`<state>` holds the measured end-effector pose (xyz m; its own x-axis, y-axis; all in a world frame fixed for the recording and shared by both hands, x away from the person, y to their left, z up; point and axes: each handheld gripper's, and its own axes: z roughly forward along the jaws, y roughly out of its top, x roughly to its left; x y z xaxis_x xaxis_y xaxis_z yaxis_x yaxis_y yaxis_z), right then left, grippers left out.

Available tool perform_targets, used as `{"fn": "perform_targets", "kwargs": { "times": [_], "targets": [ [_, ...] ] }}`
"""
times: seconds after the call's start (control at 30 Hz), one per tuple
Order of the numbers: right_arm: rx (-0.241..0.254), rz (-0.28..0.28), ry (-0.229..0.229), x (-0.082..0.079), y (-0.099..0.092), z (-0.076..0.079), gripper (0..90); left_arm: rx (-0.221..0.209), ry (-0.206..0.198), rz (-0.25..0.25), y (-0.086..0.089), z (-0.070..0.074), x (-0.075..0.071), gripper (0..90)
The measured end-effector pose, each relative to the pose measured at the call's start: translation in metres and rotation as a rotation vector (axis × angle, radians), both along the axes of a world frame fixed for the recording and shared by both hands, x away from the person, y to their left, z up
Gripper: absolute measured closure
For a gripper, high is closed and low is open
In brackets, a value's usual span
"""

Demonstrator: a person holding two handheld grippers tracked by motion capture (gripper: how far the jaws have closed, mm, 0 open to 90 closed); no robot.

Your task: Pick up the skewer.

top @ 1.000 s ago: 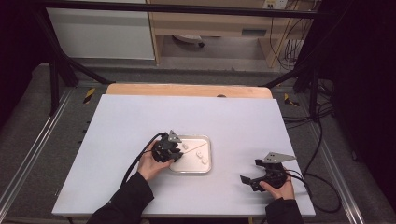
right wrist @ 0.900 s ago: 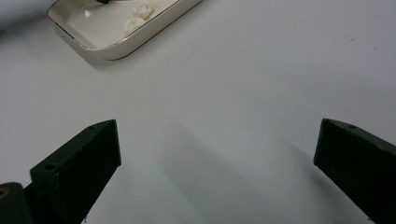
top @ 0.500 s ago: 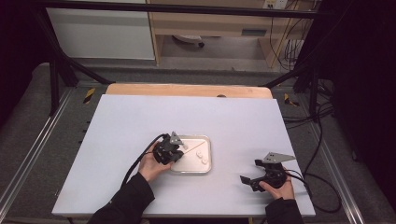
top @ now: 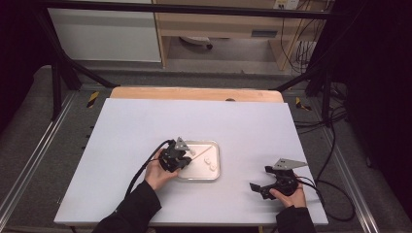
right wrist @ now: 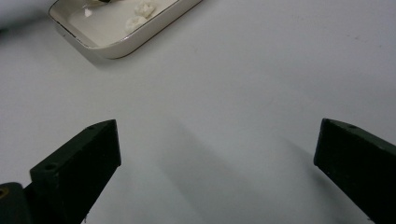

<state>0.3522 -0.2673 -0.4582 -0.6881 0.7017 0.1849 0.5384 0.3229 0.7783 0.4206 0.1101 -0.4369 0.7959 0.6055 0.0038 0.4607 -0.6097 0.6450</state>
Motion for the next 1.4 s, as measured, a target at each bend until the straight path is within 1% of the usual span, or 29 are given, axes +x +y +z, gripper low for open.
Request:
{"fn": "perform_targets", "kwargs": {
  "times": [0.23,0.7,0.9,0.97,1.0,1.13,1.17,1.27,1.3,1.33,1.4],
  "targets": [
    [-0.001,0.001,-0.003,0.0,0.0,0.0,1.2,-0.025,-0.014,0.007,0.005,0.004,-0.003,88.7],
    [-0.002,0.001,-0.003,0.0,0.0,0.001,1.2,-0.08,-0.037,-0.012,0.016,0.017,-0.016,88.7],
    [-0.007,0.004,-0.011,-0.001,0.002,0.002,1.2,-0.101,-0.036,-0.015,0.022,0.023,-0.02,88.7],
    [-0.006,0.006,-0.013,-0.001,0.003,0.003,1.1,-0.1,-0.036,-0.017,0.023,0.024,-0.021,88.7],
    [-0.021,0.015,-0.024,0.0,0.005,0.005,0.7,-0.104,-0.036,-0.019,0.024,0.025,-0.022,88.7],
    [-0.04,0.025,-0.034,0.0,0.01,0.008,0.6,-0.109,-0.036,-0.032,0.025,0.028,-0.024,88.7],
    [-0.048,0.03,-0.044,0.0,0.011,0.009,0.6,-0.112,-0.035,-0.034,0.025,0.029,-0.024,88.7],
    [-0.078,0.027,-0.062,0.001,0.018,0.012,0.6,-0.107,-0.033,-0.039,0.025,0.029,-0.025,88.7],
    [-0.078,0.027,-0.062,0.001,0.018,0.012,0.6,-0.106,-0.03,-0.041,0.025,0.03,-0.025,88.7],
    [-0.11,0.028,-0.075,0.001,0.023,0.014,0.6,-0.109,-0.027,-0.04,0.024,0.031,-0.025,88.7],
    [-0.133,0.034,-0.085,0.002,0.028,0.016,0.6,-0.109,-0.023,-0.047,0.023,0.033,-0.025,88.7]
  ]
}}
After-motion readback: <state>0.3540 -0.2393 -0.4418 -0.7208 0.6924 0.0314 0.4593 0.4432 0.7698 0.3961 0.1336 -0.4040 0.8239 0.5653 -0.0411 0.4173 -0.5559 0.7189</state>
